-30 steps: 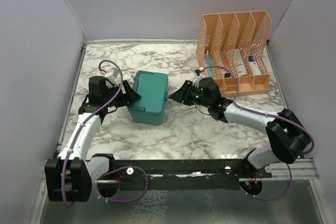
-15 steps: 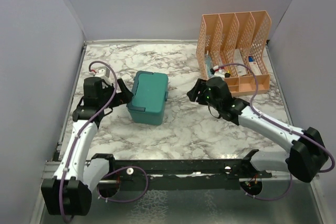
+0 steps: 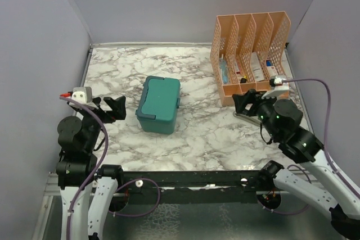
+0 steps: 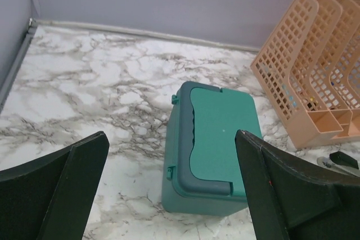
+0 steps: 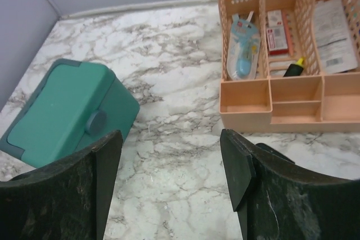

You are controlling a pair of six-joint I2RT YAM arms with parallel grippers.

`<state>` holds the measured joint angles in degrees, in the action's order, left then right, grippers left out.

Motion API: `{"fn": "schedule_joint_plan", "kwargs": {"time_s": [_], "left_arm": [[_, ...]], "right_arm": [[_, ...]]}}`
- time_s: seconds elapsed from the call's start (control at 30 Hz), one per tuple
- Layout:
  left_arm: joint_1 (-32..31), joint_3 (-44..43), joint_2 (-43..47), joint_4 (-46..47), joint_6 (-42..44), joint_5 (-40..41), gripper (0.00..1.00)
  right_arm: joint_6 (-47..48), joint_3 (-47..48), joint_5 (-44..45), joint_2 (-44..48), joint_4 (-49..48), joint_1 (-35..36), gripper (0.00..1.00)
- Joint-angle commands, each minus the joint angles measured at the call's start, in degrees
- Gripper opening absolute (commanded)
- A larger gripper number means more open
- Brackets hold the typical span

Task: Organize the medicine kit

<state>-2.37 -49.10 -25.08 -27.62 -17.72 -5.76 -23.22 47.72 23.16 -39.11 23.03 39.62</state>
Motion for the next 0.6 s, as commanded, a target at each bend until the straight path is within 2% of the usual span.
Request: {"fn": "schedule_joint_plan", "kwargs": {"time_s": [0.0,0.27,0.57], "left_arm": [[-0.1,-4.8,3.5,-1.4,3.7,1.6,0.99],[-1.0,-12.0,2.7,-4.7,4.4,2.4,0.99],[-1.3,-12.0,3.4,-5.1,4.0,2.0,0.99]], "right_arm": [[4.7,4.9,4.6,6.5,6.8,-0.2,0.72],[5.2,6.4,10.9,16.9,11.4,-0.2,0.72],[4.1,6.2,11.0,23.2,13.4,-0.2,0.73]]}}
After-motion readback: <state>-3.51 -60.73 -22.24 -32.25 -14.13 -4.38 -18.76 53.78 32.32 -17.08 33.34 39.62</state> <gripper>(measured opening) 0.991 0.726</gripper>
